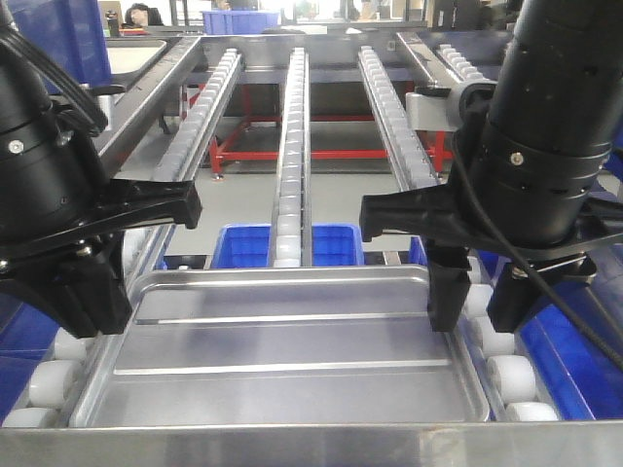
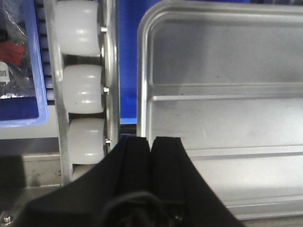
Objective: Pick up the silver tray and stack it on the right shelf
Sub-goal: 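Lower both grippers onto the tray's side rims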
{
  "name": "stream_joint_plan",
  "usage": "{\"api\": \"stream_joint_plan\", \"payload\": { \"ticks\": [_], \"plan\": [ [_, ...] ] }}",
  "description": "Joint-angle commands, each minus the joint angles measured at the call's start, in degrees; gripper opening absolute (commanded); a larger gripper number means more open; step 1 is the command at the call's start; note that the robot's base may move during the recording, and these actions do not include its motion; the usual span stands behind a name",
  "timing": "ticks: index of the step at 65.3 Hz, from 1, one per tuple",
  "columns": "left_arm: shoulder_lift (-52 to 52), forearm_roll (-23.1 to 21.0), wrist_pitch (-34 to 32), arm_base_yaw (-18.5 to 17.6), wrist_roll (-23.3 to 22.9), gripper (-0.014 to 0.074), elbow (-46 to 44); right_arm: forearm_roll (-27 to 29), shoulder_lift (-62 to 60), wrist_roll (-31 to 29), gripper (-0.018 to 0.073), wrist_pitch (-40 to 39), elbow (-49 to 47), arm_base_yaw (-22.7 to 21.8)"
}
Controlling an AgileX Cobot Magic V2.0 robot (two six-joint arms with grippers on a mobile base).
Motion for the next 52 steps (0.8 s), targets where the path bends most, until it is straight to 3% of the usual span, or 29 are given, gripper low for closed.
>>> {"api": "stream_joint_plan", "payload": {
  "ticks": [1,27,41,45,52],
  "plan": [
    [-1.9,0.2,-1.4,-0.5,-0.7,-0.0092,-1.8,-0.5,-2.1,-0.6,0.0388,-1.7,-1.7,0.0],
    [-1.7,0.5,1.0,-0.5,-0.7,-0.0084,-1.8,-0.5,-2.1,-0.6,0.0388,-2.3,-1.7,0.0],
    [-1.7,1.0,-0.1,-0.5,-0.7,0.0295,-1.8,-0.5,-2.1,-0.6,0.0388,-2.6,-1.7,0.0],
    [-1.7,1.3,-1.0,-0.5,-0.7,0.0323,-1.8,-0.5,-2.1,-0.6,0.0388,-2.8,-1.7,0.0],
    [-1.7,1.9,-2.6,-0.4,-0.7,0.0290,-1.8,-0.5,-2.1,-0.6,0.0388,-3.3,-1.7,0.0]
  ]
}}
